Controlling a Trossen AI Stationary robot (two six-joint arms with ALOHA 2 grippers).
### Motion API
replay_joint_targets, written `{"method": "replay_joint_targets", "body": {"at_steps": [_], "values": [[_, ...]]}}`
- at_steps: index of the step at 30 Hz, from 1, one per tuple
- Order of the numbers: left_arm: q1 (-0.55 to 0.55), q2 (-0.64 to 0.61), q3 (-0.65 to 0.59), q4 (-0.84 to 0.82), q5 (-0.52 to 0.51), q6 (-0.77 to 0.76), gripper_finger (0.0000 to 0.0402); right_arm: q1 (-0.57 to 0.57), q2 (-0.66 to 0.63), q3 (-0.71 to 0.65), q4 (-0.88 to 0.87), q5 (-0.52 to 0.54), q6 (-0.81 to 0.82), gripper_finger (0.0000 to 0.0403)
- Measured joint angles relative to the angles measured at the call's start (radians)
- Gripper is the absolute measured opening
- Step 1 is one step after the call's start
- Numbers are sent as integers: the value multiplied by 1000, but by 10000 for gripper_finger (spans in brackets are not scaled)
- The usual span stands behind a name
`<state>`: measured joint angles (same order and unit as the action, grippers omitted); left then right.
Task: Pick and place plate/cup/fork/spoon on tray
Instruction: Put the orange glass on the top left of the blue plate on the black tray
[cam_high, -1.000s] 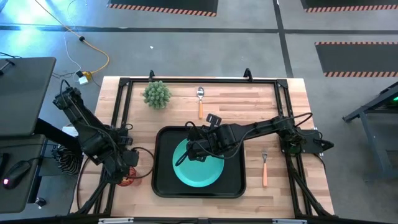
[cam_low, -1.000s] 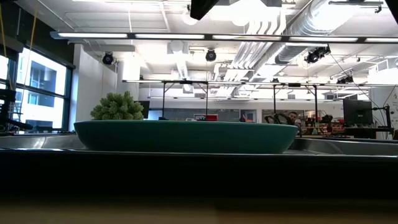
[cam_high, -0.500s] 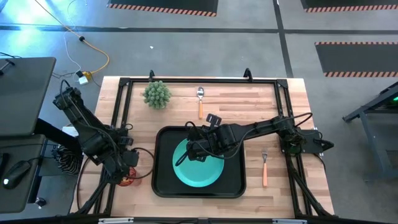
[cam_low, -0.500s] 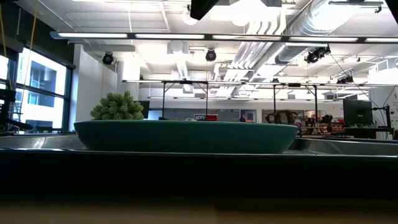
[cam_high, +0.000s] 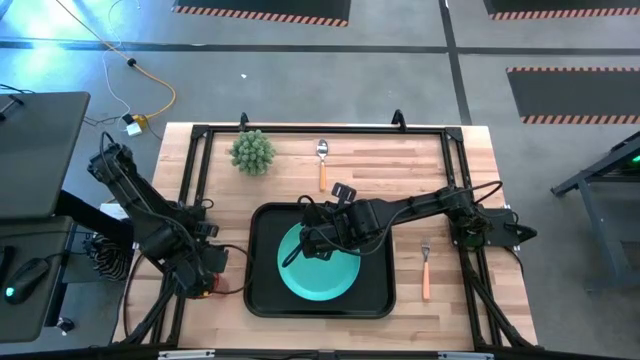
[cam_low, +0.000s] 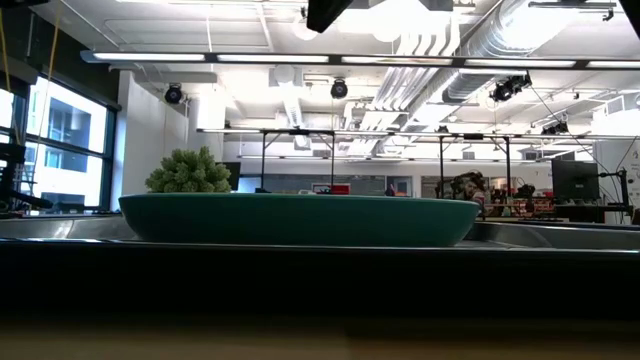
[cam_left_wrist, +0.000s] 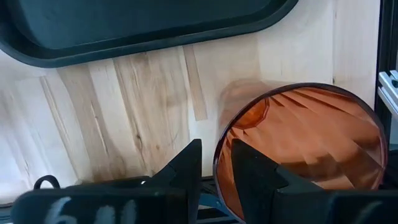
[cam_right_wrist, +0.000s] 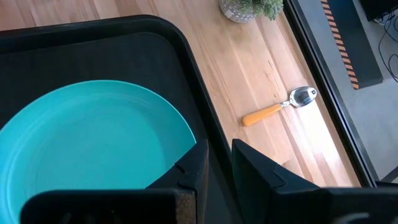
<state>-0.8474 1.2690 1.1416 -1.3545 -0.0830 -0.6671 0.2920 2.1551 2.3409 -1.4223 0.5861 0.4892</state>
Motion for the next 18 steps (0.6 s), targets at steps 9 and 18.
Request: {"method": "replay_joint_targets", "body": {"at_steps": [9, 18], "values": [[0, 0, -42, 15, 7, 6, 76, 0, 0, 0, 0, 0, 0, 64], [0, 0, -81, 19, 21, -46, 68, 0, 0, 0, 0, -33, 0, 64]]}}
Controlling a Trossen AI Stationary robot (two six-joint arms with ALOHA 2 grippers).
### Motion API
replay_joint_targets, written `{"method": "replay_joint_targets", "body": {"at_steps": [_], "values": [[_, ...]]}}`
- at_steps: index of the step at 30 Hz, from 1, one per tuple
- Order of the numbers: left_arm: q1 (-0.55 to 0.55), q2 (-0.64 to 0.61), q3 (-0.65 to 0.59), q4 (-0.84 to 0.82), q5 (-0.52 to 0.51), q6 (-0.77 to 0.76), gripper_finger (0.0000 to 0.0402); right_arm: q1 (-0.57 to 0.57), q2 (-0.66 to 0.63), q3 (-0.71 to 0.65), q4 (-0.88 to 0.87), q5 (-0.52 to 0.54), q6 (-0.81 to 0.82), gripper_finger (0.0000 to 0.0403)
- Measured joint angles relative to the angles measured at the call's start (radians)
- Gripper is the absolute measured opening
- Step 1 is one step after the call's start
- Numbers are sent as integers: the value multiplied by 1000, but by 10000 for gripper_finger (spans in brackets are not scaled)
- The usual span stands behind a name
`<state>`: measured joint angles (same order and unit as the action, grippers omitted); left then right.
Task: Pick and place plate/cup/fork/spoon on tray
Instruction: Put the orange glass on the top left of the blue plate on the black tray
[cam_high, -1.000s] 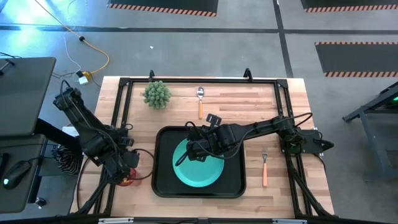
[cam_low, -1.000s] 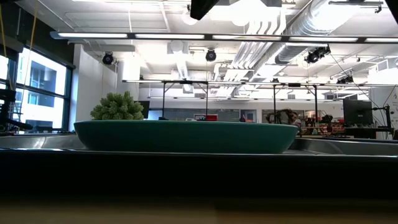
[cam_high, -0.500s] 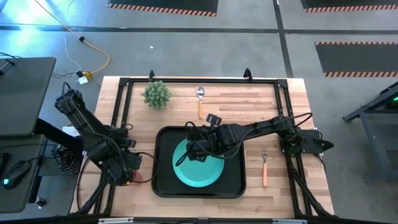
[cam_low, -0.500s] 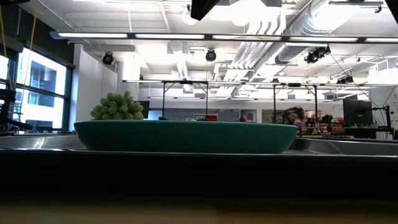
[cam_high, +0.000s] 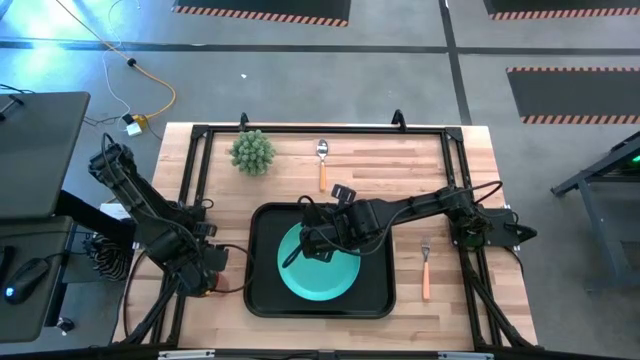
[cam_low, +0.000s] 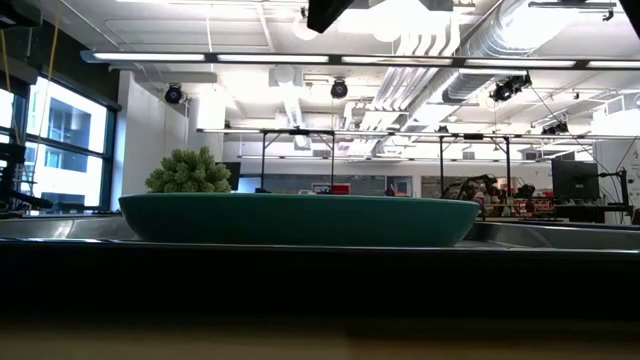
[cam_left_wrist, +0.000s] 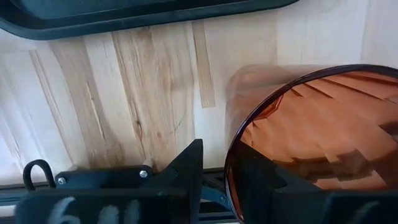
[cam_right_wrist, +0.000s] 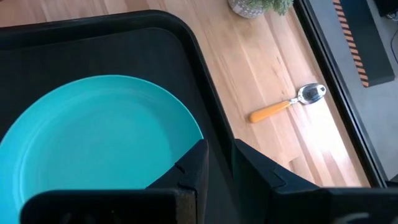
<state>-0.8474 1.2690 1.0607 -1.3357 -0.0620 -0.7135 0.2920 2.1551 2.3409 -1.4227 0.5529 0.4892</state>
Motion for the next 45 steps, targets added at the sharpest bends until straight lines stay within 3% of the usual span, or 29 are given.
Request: {"method": "replay_joint_targets", "body": {"at_steps": [7, 19, 26, 33, 45], "values": [[0, -2, 2, 3, 5, -24, 8, 0, 0, 0, 0, 0, 0, 64], [26, -87, 9, -5, 4, -122, 4, 0, 0, 0, 0, -3, 0, 64], [85, -162, 77, -2, -118, -158, 3, 0, 0, 0, 0, 24, 2, 64], [213, -182, 130, -1, -249, -98, 2, -5, -8, 14, 27, 55, 3, 64], [544, -163, 133, 7, -176, 174, 2, -31, -80, 14, 35, 140, 53, 64]]}}
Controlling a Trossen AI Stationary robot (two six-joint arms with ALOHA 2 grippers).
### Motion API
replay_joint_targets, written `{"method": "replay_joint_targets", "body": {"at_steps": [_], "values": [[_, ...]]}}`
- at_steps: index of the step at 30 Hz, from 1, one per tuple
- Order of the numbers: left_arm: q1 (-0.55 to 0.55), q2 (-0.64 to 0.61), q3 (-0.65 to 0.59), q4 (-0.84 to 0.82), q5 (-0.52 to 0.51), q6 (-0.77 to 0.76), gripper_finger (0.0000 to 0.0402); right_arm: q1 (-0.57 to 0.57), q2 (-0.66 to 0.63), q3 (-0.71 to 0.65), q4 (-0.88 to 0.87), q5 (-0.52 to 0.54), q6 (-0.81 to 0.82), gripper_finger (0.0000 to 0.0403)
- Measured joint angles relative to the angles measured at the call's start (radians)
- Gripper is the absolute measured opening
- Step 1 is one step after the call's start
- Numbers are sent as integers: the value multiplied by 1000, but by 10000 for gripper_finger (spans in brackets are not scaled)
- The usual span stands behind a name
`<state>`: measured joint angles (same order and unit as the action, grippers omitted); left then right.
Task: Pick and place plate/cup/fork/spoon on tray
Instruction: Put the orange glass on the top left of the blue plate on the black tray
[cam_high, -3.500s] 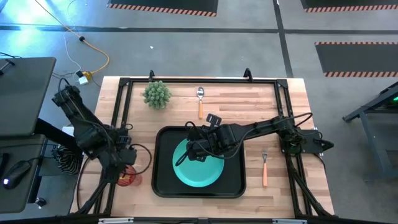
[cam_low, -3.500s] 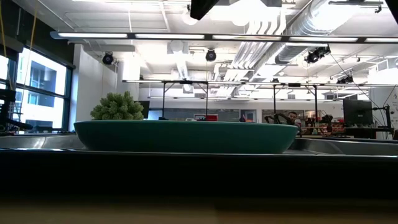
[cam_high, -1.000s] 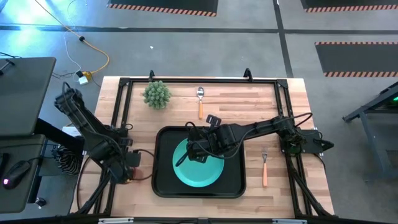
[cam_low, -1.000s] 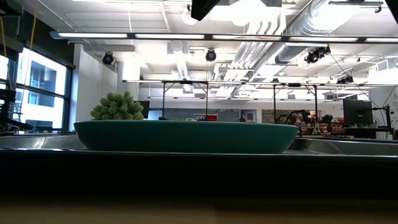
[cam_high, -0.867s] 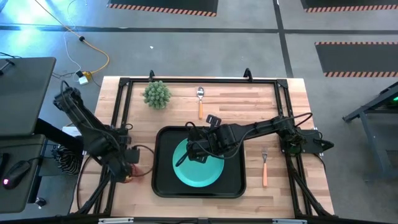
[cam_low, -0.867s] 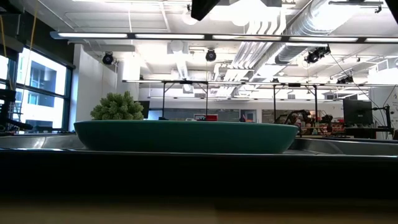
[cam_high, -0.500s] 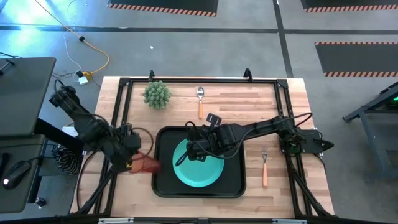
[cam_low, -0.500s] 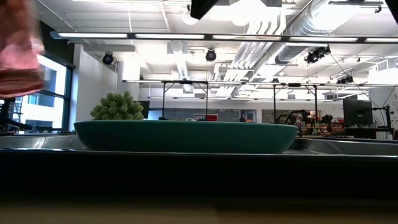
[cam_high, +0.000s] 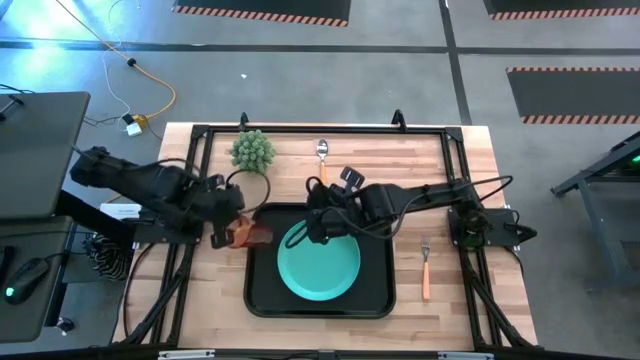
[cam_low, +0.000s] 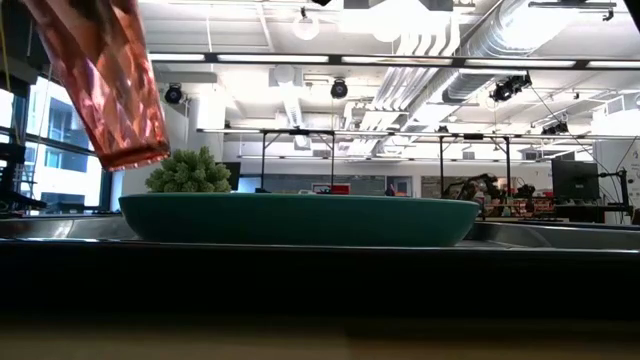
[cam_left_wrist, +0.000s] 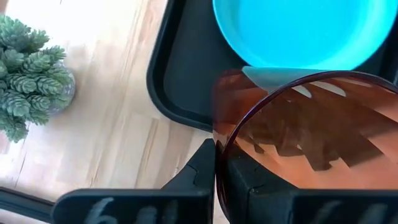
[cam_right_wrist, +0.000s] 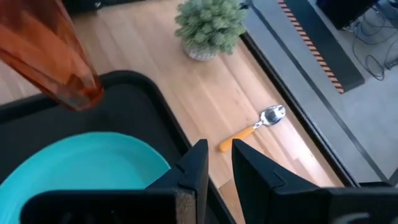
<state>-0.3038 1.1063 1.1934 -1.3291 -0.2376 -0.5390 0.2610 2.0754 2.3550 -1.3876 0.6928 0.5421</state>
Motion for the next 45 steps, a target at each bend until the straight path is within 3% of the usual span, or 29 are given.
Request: {"method": "replay_joint_targets", "body": {"at_steps": [9, 16, 31, 45], "values": [[219, 48, 0, 83, 73, 178, 5, -30, -19, 0, -5, -7, 29, 64], [326, 129, 0, 98, 148, 285, 5, -43, -21, 0, -11, -8, 46, 64], [364, 271, 0, 105, 162, 379, 5, -44, -21, 0, -23, -9, 83, 64], [364, 307, 0, 124, 200, 405, 16, -44, -21, 0, -27, -8, 83, 64]]}}
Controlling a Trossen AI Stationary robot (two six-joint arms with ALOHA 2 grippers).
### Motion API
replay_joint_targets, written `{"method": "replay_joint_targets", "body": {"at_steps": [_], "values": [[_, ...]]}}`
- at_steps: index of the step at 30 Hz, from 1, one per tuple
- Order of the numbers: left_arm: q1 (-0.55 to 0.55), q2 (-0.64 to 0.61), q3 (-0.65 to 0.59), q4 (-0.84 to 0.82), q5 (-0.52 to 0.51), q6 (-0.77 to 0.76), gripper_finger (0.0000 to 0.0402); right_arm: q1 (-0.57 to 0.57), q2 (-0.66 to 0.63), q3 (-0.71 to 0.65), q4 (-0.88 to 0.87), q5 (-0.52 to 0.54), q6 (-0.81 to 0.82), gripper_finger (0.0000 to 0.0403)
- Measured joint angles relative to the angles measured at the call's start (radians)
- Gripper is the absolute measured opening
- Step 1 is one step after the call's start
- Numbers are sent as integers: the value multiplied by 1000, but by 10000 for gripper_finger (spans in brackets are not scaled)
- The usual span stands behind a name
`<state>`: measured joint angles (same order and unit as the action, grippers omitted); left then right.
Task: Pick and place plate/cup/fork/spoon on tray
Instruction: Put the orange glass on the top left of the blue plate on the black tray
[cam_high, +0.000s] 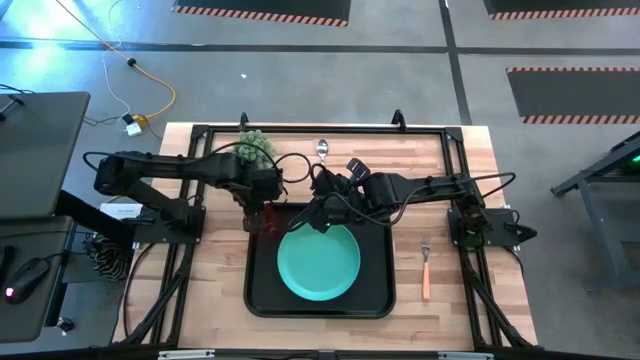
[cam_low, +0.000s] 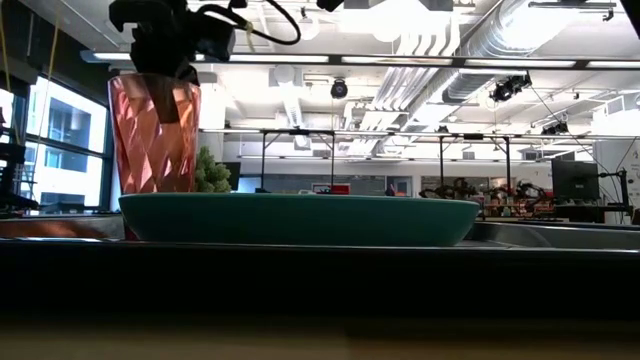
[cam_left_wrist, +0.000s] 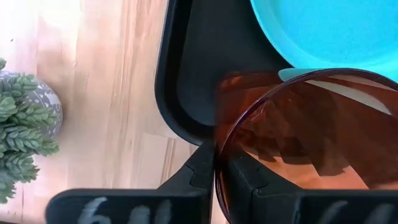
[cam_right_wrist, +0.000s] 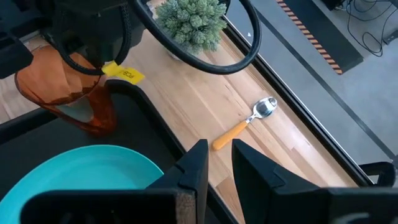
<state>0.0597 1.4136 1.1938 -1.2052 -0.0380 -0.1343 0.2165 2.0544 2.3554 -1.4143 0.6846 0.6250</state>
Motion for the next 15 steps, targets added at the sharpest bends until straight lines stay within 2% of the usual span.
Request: {"method": "replay_joint_targets", "body": {"at_steps": [15], "values": [[0, 0, 0, 14, -1, -21, 47, 0, 0, 0, -3, 0, -3, 64]]}}
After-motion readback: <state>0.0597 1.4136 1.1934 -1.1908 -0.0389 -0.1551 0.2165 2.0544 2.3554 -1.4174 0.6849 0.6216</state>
